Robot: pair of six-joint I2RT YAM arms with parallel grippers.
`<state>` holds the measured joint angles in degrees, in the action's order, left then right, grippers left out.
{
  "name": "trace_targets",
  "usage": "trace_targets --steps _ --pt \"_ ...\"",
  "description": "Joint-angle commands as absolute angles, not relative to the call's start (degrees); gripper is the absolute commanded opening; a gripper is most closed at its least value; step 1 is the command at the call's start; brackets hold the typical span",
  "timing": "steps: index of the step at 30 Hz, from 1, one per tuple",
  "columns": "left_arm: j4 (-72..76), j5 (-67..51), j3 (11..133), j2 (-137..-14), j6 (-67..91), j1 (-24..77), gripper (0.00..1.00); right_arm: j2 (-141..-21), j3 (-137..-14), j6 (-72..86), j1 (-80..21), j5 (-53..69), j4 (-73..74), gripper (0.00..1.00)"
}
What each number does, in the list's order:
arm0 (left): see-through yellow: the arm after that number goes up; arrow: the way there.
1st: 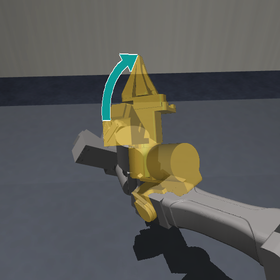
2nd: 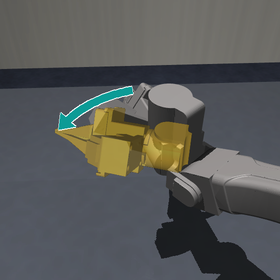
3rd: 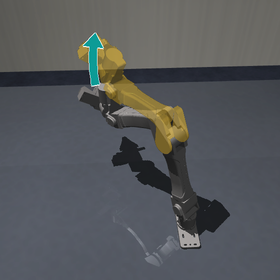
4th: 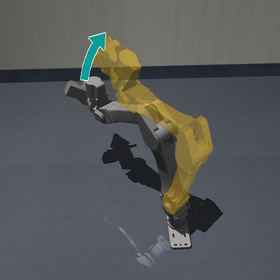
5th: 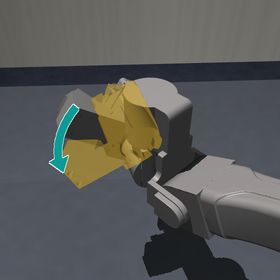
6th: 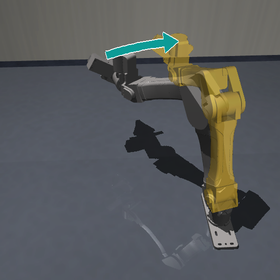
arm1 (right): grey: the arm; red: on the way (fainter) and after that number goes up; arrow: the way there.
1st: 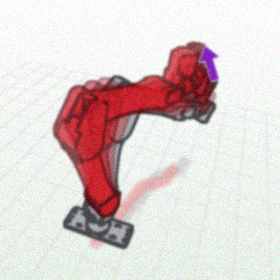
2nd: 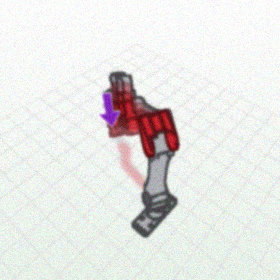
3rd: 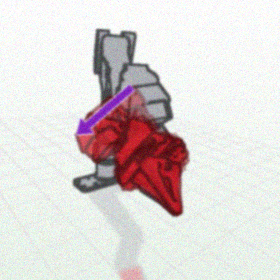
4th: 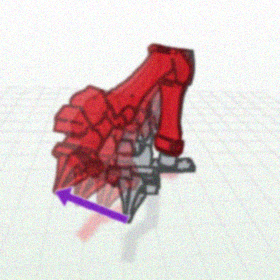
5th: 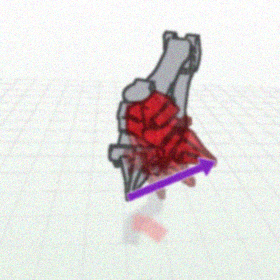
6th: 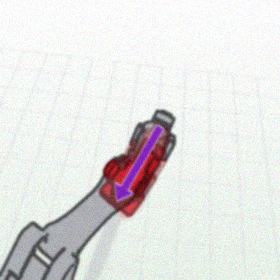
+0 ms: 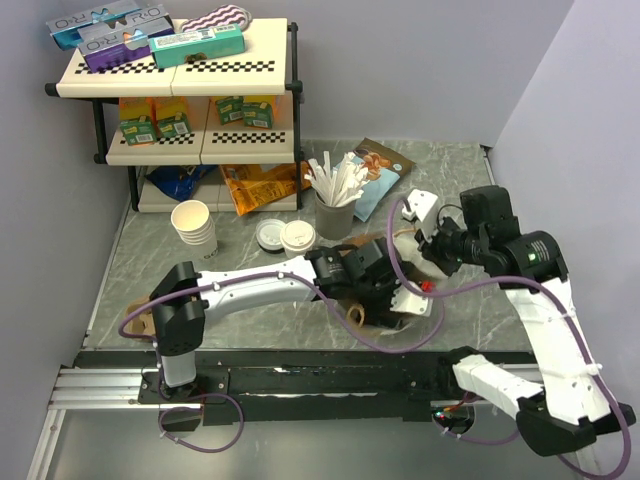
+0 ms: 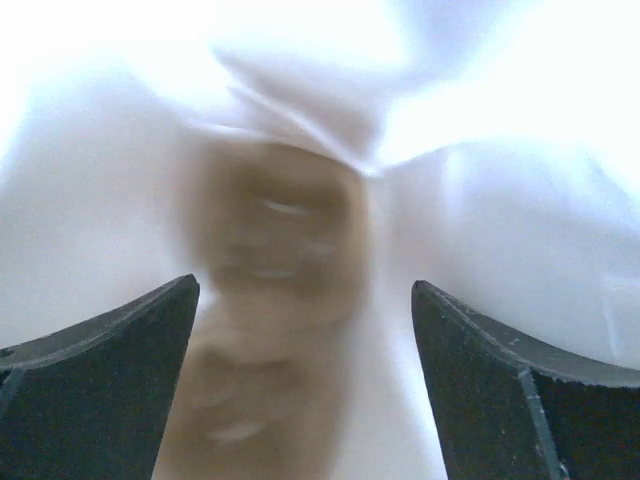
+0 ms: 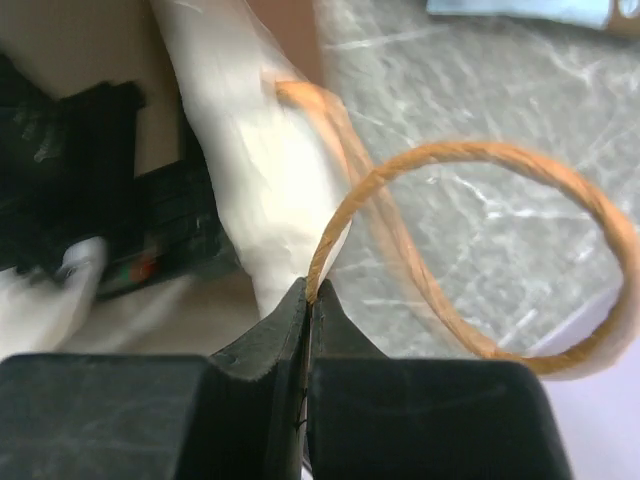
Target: Pack the takeout coffee
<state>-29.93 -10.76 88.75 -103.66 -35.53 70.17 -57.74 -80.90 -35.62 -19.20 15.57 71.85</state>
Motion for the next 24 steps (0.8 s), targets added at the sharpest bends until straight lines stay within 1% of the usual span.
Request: trace_targets --steps 1,6,10,14,17,20,21,22,23,24 --pt "-14.86 -18.46 99.66 -96.06 -30.60 70.66 0.95 -62.92 -80.07 -37.44 -16.44 15.46 79.63 0.00" --pt "-11.87 -14.77 99.06 -96.24 -27.43 70.66 0.95 -64.60 -81.91 -37.00 -16.00 18.19 79.54 0.00" --pt "-10.37 -15.47 96.86 -94.66 -26.11 70.66 0.95 -65.13 -82.18 -36.91 -16.00 18.72 79.37 0.00" --pt "-6.34 -10.39 93.88 -92.99 -25.32 70.75 0.96 -65.48 -81.83 -36.56 -16.00 19.07 78.93 0.00" --pt "-3.78 -5.55 93.08 -91.76 -24.88 70.66 0.94 -65.48 -81.47 -36.39 -15.21 19.60 78.40 0.00" --pt "-4.65 -6.67 93.87 -90.62 -22.24 69.53 0.90 -65.74 -82.09 -36.74 -14.07 21.44 78.05 0.00" --pt "-5.18 -9.46 93.61 -90.35 -20.93 69.00 0.76 -65.83 -82.26 -36.91 -13.63 21.88 77.79 0.00" --pt "-6.49 -11.84 93.08 -89.92 -20.40 67.86 0.49 -66.09 -82.53 -37.00 -13.45 22.15 77.44 0.00" --pt "-6.59 -13.08 92.55 -89.13 -19.61 67.33 0.19 -66.53 -82.62 -37.00 -13.36 22.32 77.26 0.00" --pt "-6.33 -13.70 92.03 -88.77 -17.86 67.06 0.01 -66.79 -82.70 -37.00 -13.01 22.41 77.26 0.00"
